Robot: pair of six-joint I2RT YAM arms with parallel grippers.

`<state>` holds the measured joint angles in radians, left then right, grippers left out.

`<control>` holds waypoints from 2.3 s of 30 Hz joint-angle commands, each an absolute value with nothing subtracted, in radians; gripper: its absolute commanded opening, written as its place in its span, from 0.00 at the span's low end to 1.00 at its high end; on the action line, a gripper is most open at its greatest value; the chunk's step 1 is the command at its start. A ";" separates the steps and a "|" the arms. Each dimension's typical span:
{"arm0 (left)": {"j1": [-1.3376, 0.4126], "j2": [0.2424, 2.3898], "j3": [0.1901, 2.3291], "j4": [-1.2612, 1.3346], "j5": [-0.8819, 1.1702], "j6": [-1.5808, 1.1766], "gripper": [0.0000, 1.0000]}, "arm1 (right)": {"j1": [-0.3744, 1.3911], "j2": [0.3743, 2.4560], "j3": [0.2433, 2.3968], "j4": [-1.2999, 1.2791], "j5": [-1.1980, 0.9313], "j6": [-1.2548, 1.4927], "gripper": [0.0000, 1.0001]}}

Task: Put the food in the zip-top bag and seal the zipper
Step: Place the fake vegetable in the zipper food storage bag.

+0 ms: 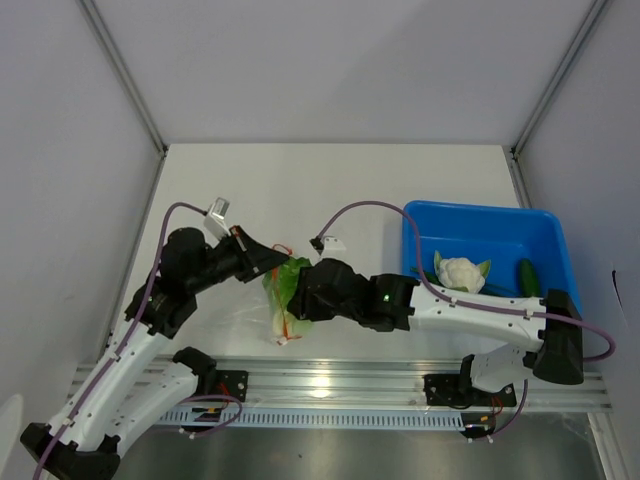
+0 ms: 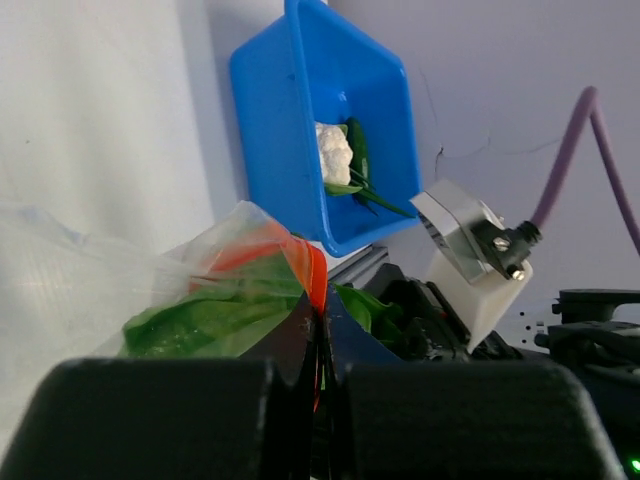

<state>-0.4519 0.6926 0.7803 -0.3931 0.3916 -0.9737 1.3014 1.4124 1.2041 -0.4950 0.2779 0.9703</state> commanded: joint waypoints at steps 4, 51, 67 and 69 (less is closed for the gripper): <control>-0.469 0.693 0.782 -0.273 0.456 -1.016 0.01 | 1.230 1.468 1.279 -0.388 0.088 0.913 0.45; -0.472 0.742 0.586 0.005 0.748 -0.894 0.01 | 0.878 1.167 1.031 -0.374 -0.482 0.677 0.48; -0.506 0.620 0.503 -0.198 0.571 -0.859 0.01 | 1.035 1.298 1.079 -0.446 -0.396 0.667 0.48; -0.506 0.553 0.480 -0.245 0.554 -0.851 0.01 | 1.066 1.362 1.066 -0.369 -0.400 0.698 0.49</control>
<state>-0.5018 0.6239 0.5064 -0.1482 0.6281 -0.8894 1.0103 1.2953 1.0634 -0.5156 -0.3893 0.6498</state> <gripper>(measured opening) 0.005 0.485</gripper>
